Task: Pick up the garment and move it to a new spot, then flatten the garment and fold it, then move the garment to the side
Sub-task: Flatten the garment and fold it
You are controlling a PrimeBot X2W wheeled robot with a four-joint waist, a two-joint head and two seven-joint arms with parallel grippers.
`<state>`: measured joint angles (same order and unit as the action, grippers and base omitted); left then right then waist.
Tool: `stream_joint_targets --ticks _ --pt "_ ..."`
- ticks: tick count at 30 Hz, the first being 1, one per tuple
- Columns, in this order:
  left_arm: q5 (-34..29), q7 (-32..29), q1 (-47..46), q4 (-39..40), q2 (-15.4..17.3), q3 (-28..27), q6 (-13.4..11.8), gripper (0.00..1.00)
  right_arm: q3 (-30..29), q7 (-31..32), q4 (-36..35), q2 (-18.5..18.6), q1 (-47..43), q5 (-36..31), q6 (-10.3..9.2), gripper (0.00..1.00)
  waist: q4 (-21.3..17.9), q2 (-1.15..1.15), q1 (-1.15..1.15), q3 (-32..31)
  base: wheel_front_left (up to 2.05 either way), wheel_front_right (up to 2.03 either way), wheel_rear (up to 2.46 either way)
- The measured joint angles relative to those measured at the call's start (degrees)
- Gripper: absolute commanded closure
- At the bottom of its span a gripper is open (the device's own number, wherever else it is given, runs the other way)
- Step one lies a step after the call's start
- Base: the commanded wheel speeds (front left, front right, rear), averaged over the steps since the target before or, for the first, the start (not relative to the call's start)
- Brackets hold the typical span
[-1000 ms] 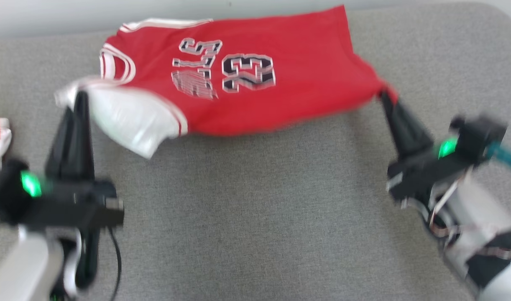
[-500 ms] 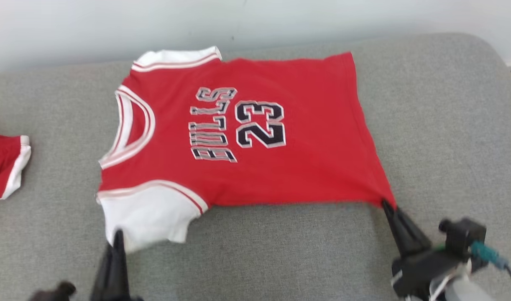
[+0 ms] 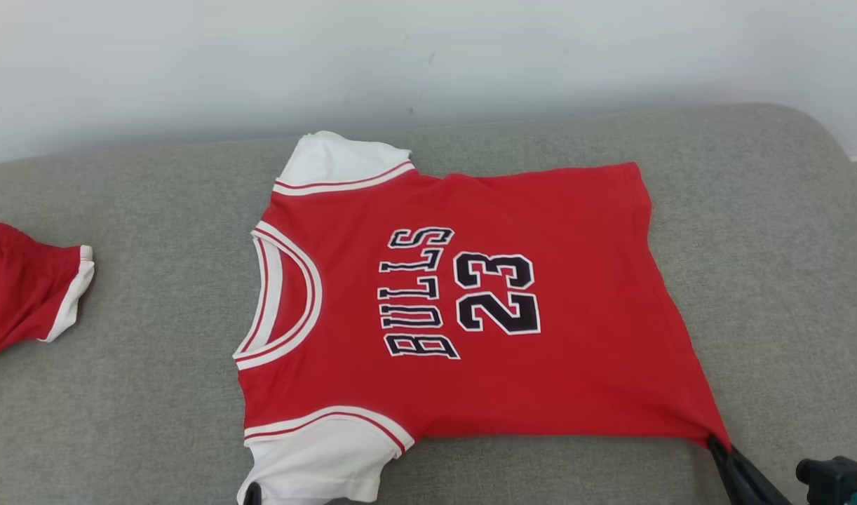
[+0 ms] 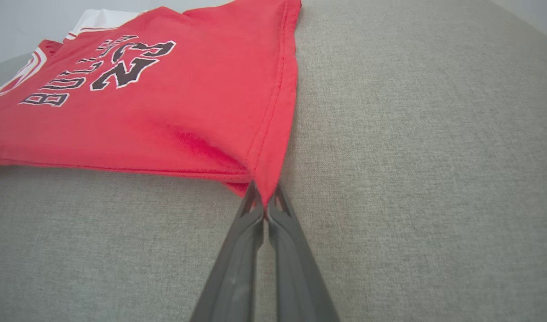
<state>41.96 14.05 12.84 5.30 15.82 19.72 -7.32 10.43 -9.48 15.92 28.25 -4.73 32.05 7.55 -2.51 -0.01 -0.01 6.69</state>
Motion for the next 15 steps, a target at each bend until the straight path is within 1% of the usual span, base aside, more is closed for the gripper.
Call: stream_joint_targets --ticks 5,7,12,15 --pt "-0.1 -0.5 -0.1 0.0 0.4 0.4 -0.2 1.00 -1.5 2.8 -4.0 -2.8 -2.5 -0.9 0.00 1.00 0.2 0.00 0.00 -0.6 0.00 0.00 0.00" --pt "-0.2 -0.8 -0.3 -0.1 0.5 0.5 0.0 1.00 -1.5 3.2 -4.6 -3.4 -2.6 -1.1 0.00 1.00 0.1 0.01 0.00 -0.7 0.00 0.00 0.00" --pt "-1.7 -2.1 -4.4 -0.5 2.2 1.4 1.4 1.00 -0.8 5.3 -6.4 -3.9 -2.0 -1.4 0.00 1.00 -0.8 0.01 0.01 -1.2 0.00 0.00 0.00" --pt "-2.3 -3.1 -6.9 -1.0 3.6 1.5 2.7 1.00 -0.2 6.9 -6.7 -4.0 -0.1 -1.2 0.00 1.00 -1.6 0.01 0.01 -1.4 0.00 0.00 0.00"
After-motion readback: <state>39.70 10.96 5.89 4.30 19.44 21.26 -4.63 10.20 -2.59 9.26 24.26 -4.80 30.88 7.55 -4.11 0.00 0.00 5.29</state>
